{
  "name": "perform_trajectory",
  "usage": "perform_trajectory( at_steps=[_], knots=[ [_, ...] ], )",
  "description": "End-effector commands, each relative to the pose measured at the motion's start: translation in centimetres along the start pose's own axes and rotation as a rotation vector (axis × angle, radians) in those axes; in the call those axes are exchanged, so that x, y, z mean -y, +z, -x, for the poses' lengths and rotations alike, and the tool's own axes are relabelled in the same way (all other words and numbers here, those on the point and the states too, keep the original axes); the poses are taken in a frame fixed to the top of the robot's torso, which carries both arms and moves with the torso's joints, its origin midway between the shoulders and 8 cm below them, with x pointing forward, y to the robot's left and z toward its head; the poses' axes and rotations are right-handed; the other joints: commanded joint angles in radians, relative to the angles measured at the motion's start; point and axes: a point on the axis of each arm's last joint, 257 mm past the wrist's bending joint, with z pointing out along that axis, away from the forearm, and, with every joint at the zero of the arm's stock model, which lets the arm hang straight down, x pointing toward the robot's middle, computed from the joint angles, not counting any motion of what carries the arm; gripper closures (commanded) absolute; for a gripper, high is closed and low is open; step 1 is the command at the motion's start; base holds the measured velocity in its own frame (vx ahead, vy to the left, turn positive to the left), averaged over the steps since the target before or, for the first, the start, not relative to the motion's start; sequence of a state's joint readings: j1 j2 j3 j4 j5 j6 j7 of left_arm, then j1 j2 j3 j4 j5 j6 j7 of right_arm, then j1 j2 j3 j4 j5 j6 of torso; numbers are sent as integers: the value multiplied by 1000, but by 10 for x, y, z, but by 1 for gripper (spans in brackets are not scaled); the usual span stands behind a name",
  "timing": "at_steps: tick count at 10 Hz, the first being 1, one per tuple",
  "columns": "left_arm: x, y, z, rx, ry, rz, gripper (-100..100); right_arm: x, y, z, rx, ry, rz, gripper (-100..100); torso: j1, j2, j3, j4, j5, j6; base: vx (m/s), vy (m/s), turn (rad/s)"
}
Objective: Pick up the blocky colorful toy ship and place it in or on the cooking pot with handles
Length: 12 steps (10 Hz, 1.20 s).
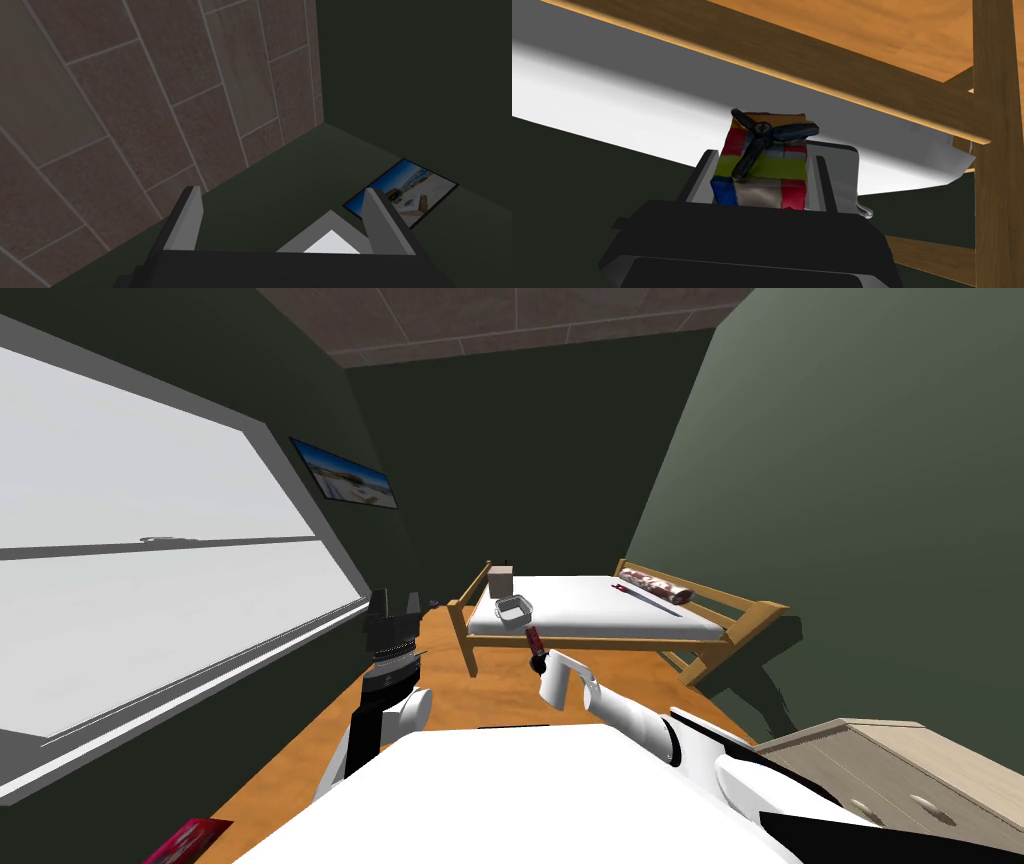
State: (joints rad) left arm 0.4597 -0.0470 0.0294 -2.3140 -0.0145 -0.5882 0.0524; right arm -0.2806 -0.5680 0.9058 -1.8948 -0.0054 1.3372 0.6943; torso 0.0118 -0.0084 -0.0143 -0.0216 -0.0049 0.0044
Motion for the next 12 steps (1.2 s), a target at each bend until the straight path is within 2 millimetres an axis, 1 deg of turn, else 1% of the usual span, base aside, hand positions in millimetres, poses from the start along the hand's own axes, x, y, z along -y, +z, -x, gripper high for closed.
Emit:
perform_trajectory(
  at_steps=[1,3,4,7,8,10,12],
  knots=[
    [0,0,0,0,0,0,0,3,-6,7,6,2,0,100,0,0,0,0,0,0,137,77,-16],
    [0,0,0,0,0,0,0,4,-20,27,22,4,8,100,-5,6,3,0,-1,1,113,84,-58],
    [0,0,0,0,0,0,0,4,-26,36,30,5,14,100,-4,6,3,1,0,1,201,110,-70],
    [0,0,0,0,0,0,0,4,-46,64,53,4,36,100,-2,-3,-1,0,0,0,255,120,-95],
    [0,0,0,0,0,0,0,4,-52,72,59,3,45,100,-4,-3,-1,0,-1,1,255,151,-95],
    [0,0,0,0,0,0,0,4,-65,86,71,-1,64,100,-1,-1,0,0,0,0,231,143,-90],
    [0,0,0,0,0,0,0,4,-75,99,79,-6,83,100,-4,-1,0,1,0,0,234,84,-105]
  ],
)
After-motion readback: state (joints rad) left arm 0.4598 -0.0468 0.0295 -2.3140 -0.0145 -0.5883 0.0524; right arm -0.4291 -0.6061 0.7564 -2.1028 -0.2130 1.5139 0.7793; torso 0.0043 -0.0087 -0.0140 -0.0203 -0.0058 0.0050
